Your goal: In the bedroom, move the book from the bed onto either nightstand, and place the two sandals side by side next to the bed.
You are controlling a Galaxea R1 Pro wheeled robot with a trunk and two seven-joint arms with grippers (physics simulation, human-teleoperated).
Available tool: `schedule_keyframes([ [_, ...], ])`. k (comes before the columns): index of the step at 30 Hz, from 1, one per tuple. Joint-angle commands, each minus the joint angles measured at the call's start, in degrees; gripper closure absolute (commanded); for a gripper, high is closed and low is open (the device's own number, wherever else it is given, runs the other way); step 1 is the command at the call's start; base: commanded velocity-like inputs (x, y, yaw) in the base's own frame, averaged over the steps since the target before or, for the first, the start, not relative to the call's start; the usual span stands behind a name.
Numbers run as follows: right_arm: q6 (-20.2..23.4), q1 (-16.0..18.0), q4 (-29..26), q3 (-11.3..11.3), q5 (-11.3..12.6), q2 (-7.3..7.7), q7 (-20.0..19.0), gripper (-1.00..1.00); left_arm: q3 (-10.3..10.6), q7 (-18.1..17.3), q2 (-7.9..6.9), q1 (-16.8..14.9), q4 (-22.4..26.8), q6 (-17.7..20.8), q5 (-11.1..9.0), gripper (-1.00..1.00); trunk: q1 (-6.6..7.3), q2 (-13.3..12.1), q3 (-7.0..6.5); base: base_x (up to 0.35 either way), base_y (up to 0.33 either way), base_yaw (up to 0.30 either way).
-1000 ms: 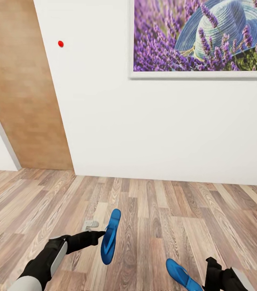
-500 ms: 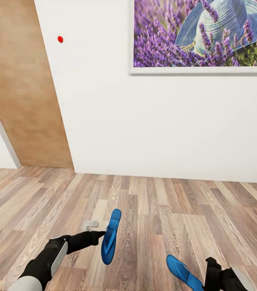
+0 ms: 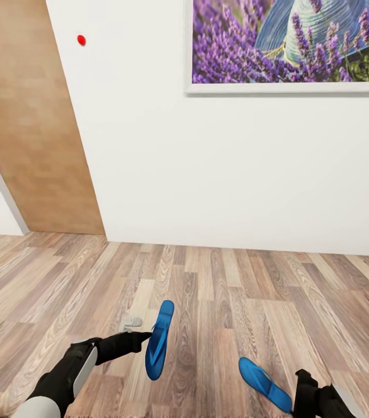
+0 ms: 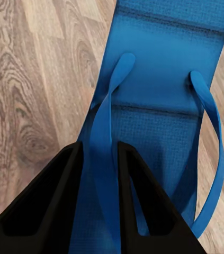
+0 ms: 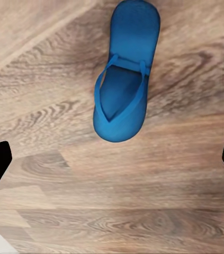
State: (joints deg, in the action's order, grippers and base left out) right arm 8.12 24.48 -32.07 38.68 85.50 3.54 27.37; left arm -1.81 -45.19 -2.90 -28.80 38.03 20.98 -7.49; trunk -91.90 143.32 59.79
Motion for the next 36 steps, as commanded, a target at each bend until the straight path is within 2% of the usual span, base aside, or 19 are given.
schedule_keyframes([
  [1,0.25,0.04,-0.09,0.25,0.1,-0.02,0.31,-1.0,-0.05,0.1,0.0,-0.02,0.02,0.38,-0.33,1.0,-0.01,0.04,0.28,0.0,0.0,0.0],
  [19,0.28,0.0,-0.1,0.25,0.1,-0.02,0.31,-1.0,-0.03,0.1,0.0,-0.02,-0.95,0.32,-0.3,1.0,-0.47,0.28,4.27,0.0,0.0,0.0],
  [36,0.24,0.01,-0.1,0.25,0.1,-0.11,0.31,-1.0,-0.03,0.1,0.0,-0.02,-1.43,0.29,-0.26,1.0,-0.47,0.28,4.27,0.0,0.0,0.0],
])
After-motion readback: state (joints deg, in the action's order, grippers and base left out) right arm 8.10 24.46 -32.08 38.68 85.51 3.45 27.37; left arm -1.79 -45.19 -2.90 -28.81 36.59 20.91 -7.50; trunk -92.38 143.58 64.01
